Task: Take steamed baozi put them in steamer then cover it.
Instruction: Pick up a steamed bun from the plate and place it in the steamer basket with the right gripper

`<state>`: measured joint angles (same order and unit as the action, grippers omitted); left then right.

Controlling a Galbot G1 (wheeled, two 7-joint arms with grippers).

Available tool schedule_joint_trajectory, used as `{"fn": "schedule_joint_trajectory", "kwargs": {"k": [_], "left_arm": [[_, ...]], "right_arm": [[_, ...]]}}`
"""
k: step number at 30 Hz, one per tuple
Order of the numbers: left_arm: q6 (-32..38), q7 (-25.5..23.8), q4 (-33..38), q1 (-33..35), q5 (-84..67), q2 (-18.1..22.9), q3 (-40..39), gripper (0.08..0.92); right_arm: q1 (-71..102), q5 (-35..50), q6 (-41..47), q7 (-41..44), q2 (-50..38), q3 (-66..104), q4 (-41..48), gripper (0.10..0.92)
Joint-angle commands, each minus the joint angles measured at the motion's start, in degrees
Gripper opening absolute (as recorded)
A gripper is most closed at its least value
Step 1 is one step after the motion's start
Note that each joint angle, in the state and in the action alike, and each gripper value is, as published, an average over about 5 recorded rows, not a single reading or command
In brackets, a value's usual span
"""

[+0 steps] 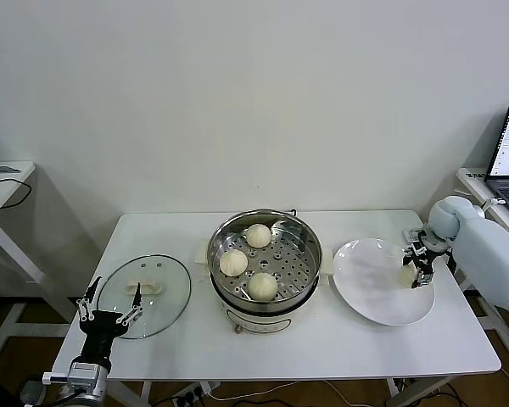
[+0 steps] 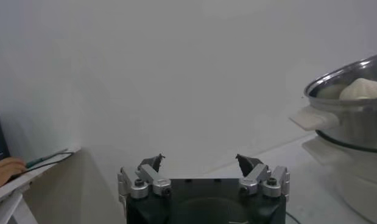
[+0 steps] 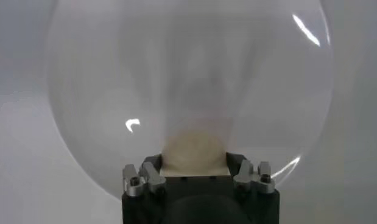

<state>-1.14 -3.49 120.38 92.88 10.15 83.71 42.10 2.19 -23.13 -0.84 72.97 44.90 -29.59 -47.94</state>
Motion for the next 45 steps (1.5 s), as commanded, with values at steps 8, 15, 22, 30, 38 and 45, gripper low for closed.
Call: {"fn": "schedule_joint_trajectory", "kwargs": {"k": [8, 15, 22, 30, 38, 45], "left_arm": [[0.2, -0.4, -0.4, -0.9, -0.3, -0.4, 0.0, 0.823], [0.3, -0.9, -0.8, -1.9, -1.1, -1.2, -0.1, 0.823], [0.3, -1.3, -1.2, -3.0, -2.1, -1.9, 0.2, 0.823], [0.3, -1.5, -1.8, -3.4, -2.5, -2.0, 0.6, 0.823], [0.3, -1.4, -1.5, -3.5, -2.5, -1.5, 0.6, 0.823], [0.2, -1.4, -1.5, -3.4, -2.5, -1.5, 0.8, 0.823]], "right_arm": [[-35.6, 36.5, 17.1, 0.3, -10.9, -38.6, -26.7, 0.683], [-51.6, 50.1, 23.9, -3.2, -6.1, -54.0, -36.1, 0.687], [-59.5, 59.7, 27.7, -6.0, 3.2, -59.8, -38.9, 0.687], [-54.6, 61.1, 28.9, -7.6, 14.8, -58.3, -35.0, 0.687], [-46.2, 56.9, 28.8, -7.5, 18.9, -56.0, -31.4, 0.687], [-40.2, 50.7, 28.2, -6.7, 19.2, -54.1, -27.8, 0.692]]}}
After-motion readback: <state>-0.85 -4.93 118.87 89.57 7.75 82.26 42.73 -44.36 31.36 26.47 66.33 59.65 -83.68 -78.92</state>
